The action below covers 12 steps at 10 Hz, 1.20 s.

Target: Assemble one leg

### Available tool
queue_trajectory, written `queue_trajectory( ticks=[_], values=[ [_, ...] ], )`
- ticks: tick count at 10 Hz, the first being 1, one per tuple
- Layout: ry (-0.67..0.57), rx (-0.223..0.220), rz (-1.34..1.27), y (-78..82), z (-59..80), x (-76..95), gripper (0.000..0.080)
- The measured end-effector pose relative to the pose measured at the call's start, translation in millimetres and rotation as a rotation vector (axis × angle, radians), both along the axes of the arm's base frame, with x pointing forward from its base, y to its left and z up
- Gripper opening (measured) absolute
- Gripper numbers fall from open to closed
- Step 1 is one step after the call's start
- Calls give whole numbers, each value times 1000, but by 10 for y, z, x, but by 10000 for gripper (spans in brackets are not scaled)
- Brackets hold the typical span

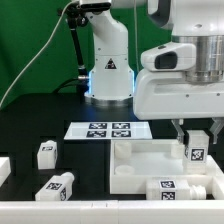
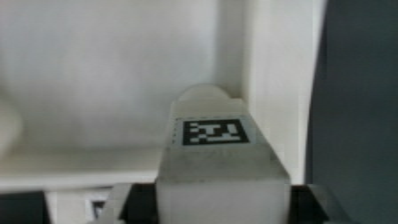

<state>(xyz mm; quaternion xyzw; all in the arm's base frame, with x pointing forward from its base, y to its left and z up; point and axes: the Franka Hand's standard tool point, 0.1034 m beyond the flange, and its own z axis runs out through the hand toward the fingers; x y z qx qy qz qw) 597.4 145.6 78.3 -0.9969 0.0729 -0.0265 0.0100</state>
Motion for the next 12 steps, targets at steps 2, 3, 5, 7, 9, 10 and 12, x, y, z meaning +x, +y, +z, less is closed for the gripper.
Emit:
queue_trajectory(
  ticks=[2, 3, 5, 7, 9, 10, 12],
  values=[
    [-25, 29, -199, -26, -1, 16, 282],
    [-25, 43, -321, -35, 0, 15, 282],
    [-7, 84, -598, -60, 2, 13, 284],
    [13, 111, -790, -90, 3, 16, 284],
    [23, 118, -851, -78, 2, 16, 284],
    [22, 117, -830, -78, -2, 14, 284],
    [20, 116, -754, -103, -1, 22, 609]
  ],
)
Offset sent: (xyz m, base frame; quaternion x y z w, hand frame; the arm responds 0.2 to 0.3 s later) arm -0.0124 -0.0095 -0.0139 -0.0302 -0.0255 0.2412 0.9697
